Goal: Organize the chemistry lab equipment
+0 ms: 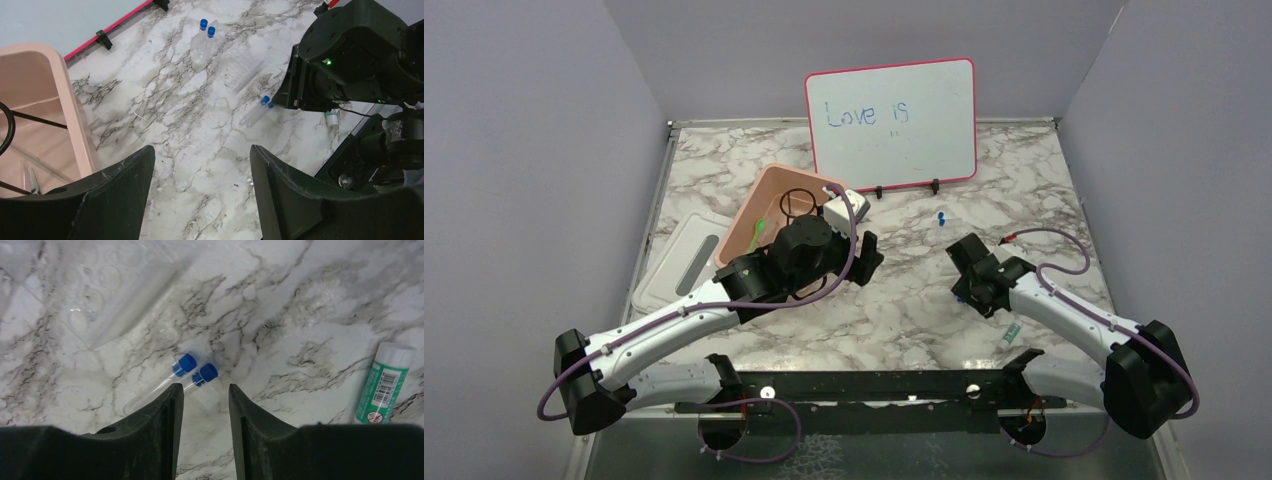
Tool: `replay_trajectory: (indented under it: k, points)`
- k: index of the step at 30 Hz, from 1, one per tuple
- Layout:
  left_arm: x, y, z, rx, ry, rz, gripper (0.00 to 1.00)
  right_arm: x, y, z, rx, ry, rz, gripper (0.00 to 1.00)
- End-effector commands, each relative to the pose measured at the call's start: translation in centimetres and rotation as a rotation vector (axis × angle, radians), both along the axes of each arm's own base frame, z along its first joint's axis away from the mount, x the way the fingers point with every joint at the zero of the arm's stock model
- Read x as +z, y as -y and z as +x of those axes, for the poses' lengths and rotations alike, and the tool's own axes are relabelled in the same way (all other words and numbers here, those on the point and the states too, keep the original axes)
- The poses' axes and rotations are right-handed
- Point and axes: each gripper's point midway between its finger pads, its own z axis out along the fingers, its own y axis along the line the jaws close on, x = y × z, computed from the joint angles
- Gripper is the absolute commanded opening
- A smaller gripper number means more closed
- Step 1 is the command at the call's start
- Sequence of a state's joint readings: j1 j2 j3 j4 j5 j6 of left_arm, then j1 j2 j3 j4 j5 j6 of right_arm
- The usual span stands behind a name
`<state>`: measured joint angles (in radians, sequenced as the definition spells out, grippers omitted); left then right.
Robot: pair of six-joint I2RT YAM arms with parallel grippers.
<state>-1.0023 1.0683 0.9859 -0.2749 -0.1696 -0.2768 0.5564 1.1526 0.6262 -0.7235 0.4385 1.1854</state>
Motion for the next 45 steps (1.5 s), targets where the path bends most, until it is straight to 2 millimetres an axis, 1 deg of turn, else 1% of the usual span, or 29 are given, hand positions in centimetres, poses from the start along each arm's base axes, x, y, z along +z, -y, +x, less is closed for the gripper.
replay_trajectory:
  k: [1, 5, 12, 19, 21, 23, 24, 28, 32, 33, 36, 37, 38, 41, 45]
  points:
    - [-0.2, 0.5, -0.1, -0.019, -0.014, -0.012, 0.73, -0.7, -0.8, -0.3, -0.101, 0.008, 0.091, 0.41]
    - [-0.4, 0.5, 0.0, -0.017, -0.013, -0.006, 0.73, -0.9, -0.9, 0.1, -0.116, 0.006, 0.088, 0.41]
    - [-0.8, 0.6, 0.1, -0.015, -0.020, 0.004, 0.73, -1.7, -0.8, -0.1, -0.137, -0.009, 0.085, 0.40]
    - [-0.9, 0.6, 0.1, -0.015, -0.018, 0.009, 0.73, -2.1, -1.0, 0.4, -0.136, -0.006, 0.083, 0.40]
    - [-0.9, 0.6, 0.1, -0.015, -0.018, 0.008, 0.73, -2.2, -1.0, 0.5, -0.140, -0.003, 0.079, 0.41]
    - [-0.9, 0.6, 0.1, -0.014, -0.017, 0.010, 0.73, -2.2, -1.0, 0.7, -0.142, 0.005, 0.081, 0.49]
    - [-0.9, 0.5, 0.2, -0.011, -0.015, 0.011, 0.73, -2.2, -1.1, 0.8, -0.143, 0.007, 0.082, 0.50]
    - [-0.9, 0.3, 0.4, 0.002, -0.012, 0.016, 0.73, -2.2, -1.2, 0.9, -0.143, 0.001, 0.077, 0.51]
    - [-0.9, 0.4, 0.3, 0.000, -0.013, 0.015, 0.73, -2.5, -1.1, 0.9, -0.144, -0.010, 0.063, 0.49]
    - [-0.9, 0.4, 0.3, -0.002, -0.013, 0.014, 0.73, -2.6, -1.0, 0.9, -0.144, -0.013, 0.058, 0.48]
    - [-0.9, 0.4, 0.3, -0.004, -0.014, 0.013, 0.73, -2.6, -0.9, 0.9, -0.141, -0.013, 0.050, 0.39]
    - [-0.9, 0.4, 0.3, -0.005, -0.014, 0.013, 0.73, -2.5, -0.9, 0.9, -0.139, -0.014, 0.047, 0.38]
    - [-0.9, 0.4, 0.3, -0.005, -0.014, 0.013, 0.73, -2.5, -0.9, 1.0, -0.138, -0.012, 0.045, 0.40]
    - [-1.0, 0.4, 0.3, -0.005, -0.016, 0.015, 0.73, -2.3, -1.2, 1.3, -0.119, -0.008, 0.049, 0.48]
    - [-0.9, 0.4, 0.3, -0.006, -0.015, 0.014, 0.73, -1.9, -1.4, 1.7, -0.070, -0.007, 0.039, 0.51]
